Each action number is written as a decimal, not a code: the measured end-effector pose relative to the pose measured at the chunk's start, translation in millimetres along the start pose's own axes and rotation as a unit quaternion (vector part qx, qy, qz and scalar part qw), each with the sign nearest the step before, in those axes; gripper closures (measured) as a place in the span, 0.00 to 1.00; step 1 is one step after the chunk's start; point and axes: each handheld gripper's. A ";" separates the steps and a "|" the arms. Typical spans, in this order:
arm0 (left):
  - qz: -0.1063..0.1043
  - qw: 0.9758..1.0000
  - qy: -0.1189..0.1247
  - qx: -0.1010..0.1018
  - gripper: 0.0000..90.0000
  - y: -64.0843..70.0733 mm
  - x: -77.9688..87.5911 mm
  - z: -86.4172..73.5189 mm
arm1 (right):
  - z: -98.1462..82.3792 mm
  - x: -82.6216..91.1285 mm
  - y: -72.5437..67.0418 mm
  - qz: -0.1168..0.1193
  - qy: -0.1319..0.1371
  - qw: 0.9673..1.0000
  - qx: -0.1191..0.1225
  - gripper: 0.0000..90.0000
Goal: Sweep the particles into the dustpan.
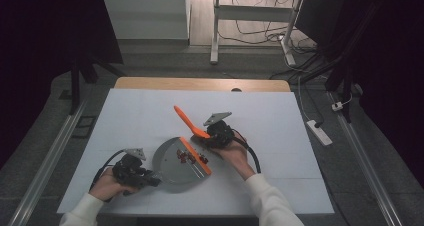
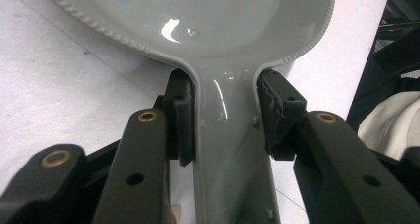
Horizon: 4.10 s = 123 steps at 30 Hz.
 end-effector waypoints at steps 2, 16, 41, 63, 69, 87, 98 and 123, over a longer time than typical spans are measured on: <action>0.000 1.000 0.000 0.000 0.68 0.0 0.0 0.0 | 0.7 -0.8 -2.7 -0.001 -0.004 1.000 0.004 0.77; 0.000 1.000 0.000 0.000 0.68 0.1 0.1 0.0 | 3.4 -6.5 -16.8 0.010 -0.007 1.000 0.016 0.77; 0.001 1.000 0.000 0.000 0.68 0.2 0.3 -0.2 | 8.2 13.9 -18.1 0.015 0.038 0.999 0.020 0.77; 0.001 1.000 -0.002 -0.002 0.68 0.1 0.3 -0.1 | -12.8 12.4 -13.3 -0.029 -0.010 0.999 0.009 0.77; 0.000 1.000 -0.002 -0.003 0.68 -0.1 0.2 -0.1 | -12.6 10.1 -21.4 -0.016 -0.008 1.000 0.012 0.77; 0.001 1.000 -0.002 -0.002 0.68 0.2 0.3 -0.1 | -4.0 -0.1 -47.3 0.055 0.028 0.998 0.015 0.77; 0.000 1.000 -0.002 -0.002 0.68 0.3 0.1 -0.1 | -0.6 20.6 -39.4 0.024 0.065 0.997 0.019 0.77; 0.002 1.000 -0.001 -0.001 0.68 0.8 0.3 -0.2 | -18.2 13.0 -12.7 -0.030 0.031 0.999 -0.012 0.77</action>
Point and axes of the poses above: each handheld gripper's, and its own axes: x roughly backward along the jaws, z roughly out of its top, y roughly to its right, and after that the axes turned 11 degrees about z, right-handed
